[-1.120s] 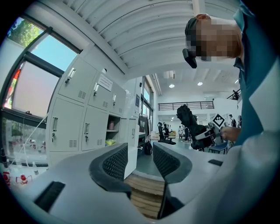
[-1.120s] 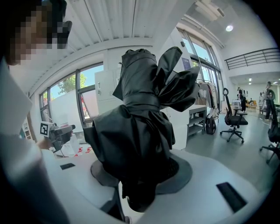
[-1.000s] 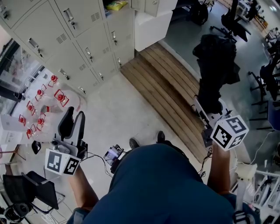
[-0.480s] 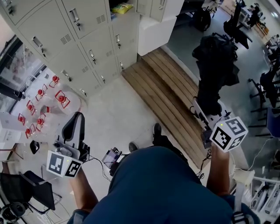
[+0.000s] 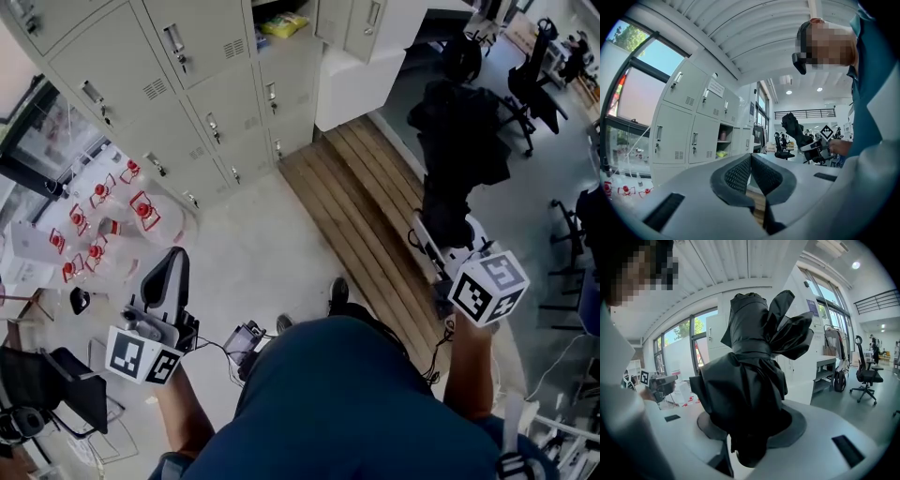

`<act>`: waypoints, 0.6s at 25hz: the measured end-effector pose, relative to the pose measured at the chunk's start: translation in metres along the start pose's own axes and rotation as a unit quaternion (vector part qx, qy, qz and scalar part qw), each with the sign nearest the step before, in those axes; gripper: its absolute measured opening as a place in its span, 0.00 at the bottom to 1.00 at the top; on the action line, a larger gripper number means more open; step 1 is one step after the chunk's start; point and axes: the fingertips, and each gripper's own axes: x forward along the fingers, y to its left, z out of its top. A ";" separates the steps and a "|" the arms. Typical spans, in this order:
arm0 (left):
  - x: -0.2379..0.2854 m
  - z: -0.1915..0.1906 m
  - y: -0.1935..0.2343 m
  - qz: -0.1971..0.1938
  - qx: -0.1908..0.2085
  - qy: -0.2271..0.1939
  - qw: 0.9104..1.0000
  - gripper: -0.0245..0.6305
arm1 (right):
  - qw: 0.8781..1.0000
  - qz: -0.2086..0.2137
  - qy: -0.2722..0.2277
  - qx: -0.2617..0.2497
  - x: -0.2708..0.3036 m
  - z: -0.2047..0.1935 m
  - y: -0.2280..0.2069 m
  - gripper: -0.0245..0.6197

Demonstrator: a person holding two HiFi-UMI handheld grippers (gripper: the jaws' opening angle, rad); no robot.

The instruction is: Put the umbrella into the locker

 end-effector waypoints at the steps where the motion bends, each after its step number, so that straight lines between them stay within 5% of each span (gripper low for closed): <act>1: 0.009 0.001 -0.002 0.003 0.000 0.000 1.000 0.07 | 1.000 0.003 0.001 -0.003 0.005 0.004 -0.008 0.33; 15: 0.101 0.005 -0.023 0.048 0.013 0.016 0.999 0.07 | 0.999 0.051 0.015 -0.005 0.074 0.029 -0.100 0.33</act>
